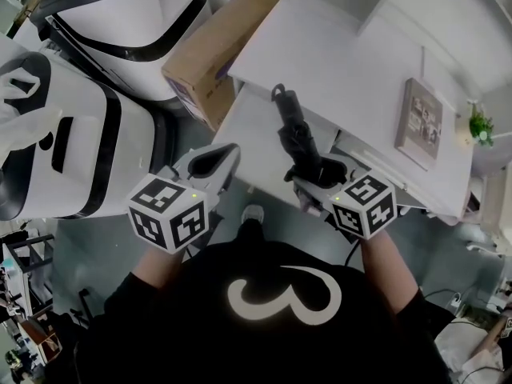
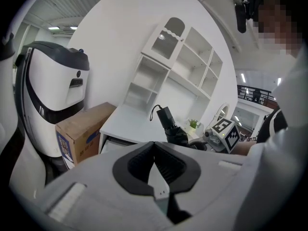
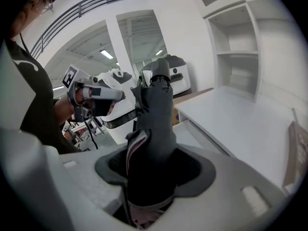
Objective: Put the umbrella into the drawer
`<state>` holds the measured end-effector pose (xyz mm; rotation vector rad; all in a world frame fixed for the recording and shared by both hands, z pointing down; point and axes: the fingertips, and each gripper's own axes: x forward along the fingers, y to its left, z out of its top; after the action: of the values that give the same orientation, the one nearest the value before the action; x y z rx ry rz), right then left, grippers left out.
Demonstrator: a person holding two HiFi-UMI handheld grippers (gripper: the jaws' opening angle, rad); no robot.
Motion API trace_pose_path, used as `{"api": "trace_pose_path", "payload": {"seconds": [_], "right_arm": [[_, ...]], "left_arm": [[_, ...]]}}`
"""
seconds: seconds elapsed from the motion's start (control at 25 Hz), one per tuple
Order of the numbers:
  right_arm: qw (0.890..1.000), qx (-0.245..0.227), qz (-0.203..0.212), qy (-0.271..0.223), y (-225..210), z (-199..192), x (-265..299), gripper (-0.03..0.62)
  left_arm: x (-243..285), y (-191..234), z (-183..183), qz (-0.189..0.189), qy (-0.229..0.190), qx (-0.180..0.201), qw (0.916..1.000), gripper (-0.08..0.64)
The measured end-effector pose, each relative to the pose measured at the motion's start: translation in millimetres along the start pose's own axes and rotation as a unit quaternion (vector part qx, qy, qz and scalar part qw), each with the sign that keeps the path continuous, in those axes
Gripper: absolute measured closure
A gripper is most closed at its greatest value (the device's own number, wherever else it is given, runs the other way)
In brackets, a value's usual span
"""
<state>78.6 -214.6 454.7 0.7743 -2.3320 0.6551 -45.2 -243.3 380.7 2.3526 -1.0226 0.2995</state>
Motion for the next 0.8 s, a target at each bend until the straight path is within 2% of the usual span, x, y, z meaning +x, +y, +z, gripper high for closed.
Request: {"api": "trace_pose_path", "payload": {"seconds": [0.44,0.68,0.8], "right_arm": [[0.993,-0.027,0.002,0.116,-42,-40,95,0.357],[0.982,-0.062,0.007,0.176,-61,-62,142,0.357],[0.976,-0.065,0.012,0.206,-69,-76,162,0.357]], "left_arm": [[23,63,-20,0.029,0.034,-0.039,0.9982,0.551],[35,82,-36,0.041,0.056,-0.058,0.9959,0.551],[37,92,-43,0.049,0.064,-0.065,0.9947,0.551]]}}
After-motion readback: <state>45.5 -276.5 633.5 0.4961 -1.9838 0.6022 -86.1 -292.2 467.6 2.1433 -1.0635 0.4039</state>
